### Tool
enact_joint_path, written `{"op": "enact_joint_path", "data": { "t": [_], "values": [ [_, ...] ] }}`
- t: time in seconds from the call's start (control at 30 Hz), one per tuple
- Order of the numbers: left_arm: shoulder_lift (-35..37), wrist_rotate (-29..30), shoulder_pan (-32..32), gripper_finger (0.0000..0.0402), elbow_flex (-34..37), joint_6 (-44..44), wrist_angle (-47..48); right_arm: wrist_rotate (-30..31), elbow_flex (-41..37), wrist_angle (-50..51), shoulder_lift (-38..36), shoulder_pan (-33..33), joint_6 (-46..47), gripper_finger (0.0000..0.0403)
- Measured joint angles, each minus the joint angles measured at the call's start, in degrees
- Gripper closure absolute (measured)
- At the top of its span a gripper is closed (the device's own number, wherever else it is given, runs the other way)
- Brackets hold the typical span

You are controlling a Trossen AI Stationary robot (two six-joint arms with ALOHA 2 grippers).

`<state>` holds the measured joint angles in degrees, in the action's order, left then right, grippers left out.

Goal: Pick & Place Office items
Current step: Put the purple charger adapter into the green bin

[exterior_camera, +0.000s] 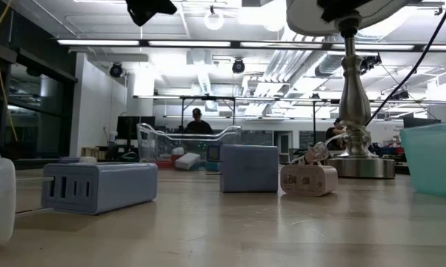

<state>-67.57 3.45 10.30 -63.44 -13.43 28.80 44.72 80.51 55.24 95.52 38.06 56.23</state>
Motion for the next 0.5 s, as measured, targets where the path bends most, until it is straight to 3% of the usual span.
{"op": "enact_joint_path", "data": {
  "t": [0.23,0.5],
  "values": [
    [0.0,2.04,2.78,0.024,0.0,-1.1,-0.02,3.14,-14.28,-4.07,-11.67,1.71,5.51,0.0269],
    [0.0,3.3,3.59,0.024,0.0,-2.35,-0.07,-3.46,-33.31,-18.33,-28.34,1.55,-0.41,0.0287]
  ]
}}
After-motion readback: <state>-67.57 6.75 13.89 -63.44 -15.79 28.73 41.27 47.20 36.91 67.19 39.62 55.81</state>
